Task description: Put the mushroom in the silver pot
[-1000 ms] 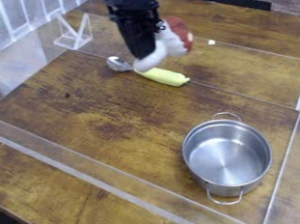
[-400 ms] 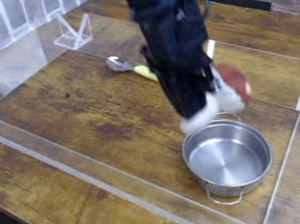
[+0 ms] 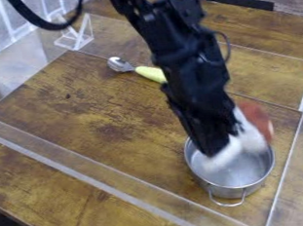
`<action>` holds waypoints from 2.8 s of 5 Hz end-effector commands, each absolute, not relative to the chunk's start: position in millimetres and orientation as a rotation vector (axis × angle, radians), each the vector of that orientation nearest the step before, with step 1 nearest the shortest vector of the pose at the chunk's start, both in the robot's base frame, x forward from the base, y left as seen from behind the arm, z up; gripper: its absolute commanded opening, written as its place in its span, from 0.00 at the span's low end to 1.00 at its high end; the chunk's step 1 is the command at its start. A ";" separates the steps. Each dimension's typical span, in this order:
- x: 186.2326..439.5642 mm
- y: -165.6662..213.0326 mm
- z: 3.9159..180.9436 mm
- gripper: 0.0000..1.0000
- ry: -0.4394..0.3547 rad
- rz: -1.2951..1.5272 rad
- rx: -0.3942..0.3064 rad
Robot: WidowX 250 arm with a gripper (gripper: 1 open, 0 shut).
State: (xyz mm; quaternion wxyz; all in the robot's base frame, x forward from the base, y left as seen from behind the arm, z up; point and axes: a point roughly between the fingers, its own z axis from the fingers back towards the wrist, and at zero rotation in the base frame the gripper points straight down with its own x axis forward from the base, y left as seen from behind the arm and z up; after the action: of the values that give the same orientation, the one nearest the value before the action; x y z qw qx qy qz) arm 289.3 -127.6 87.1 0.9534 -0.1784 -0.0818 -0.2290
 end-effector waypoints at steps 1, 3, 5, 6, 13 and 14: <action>286.0 -142.9 95.7 0.00 -0.173 -0.456 -0.375; 295.7 -132.3 111.4 0.00 -0.105 -0.398 -0.359; 311.7 -104.6 120.4 0.00 -0.026 -0.515 -0.362; 315.4 -100.2 114.7 0.00 0.006 -0.558 -0.382; 308.3 -80.6 134.0 1.00 0.065 -0.459 -0.392; 312.8 -76.5 146.9 1.00 0.064 -0.515 -0.346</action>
State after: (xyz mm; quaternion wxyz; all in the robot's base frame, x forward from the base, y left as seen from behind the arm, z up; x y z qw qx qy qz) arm 309.0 -78.5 119.6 0.9509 -0.1790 0.0766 -0.2405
